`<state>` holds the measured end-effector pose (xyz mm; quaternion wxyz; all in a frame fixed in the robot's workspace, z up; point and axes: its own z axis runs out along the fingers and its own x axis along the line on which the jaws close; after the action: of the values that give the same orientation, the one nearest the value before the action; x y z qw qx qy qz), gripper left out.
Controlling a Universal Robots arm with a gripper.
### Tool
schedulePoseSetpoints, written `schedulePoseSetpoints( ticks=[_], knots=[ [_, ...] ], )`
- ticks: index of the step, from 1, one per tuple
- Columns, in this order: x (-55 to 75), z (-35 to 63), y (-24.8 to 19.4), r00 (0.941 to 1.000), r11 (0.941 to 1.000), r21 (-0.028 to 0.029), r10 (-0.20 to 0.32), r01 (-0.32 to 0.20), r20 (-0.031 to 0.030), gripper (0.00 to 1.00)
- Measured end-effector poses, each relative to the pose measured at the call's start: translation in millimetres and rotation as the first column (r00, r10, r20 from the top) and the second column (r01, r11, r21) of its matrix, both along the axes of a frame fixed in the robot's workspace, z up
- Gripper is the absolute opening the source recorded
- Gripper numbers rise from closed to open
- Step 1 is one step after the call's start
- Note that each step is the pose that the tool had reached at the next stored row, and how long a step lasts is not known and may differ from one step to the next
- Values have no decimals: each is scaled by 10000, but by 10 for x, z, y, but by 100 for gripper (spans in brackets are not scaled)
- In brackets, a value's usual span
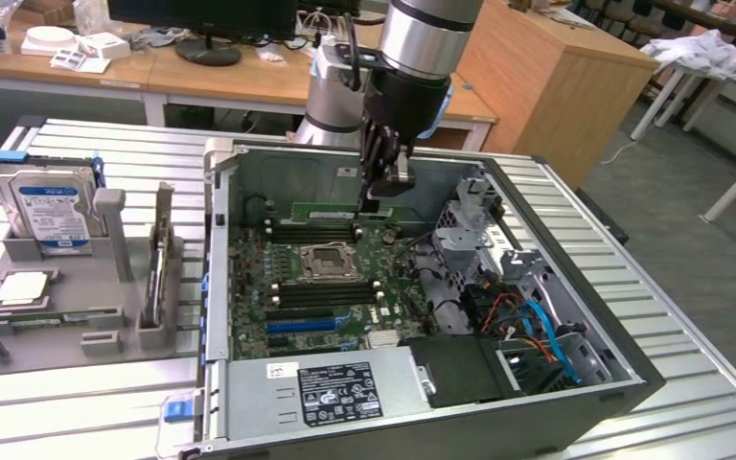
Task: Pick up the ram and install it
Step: 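Pick up the ram and move it above insertion slot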
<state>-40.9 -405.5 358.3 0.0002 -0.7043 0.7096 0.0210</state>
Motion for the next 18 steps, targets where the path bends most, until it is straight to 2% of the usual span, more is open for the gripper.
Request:
schedulePoseSetpoints(
  ticks=[18],
  knots=[
    [0,-193,0,10000,10000,1,0,0,0,12]
  ],
)
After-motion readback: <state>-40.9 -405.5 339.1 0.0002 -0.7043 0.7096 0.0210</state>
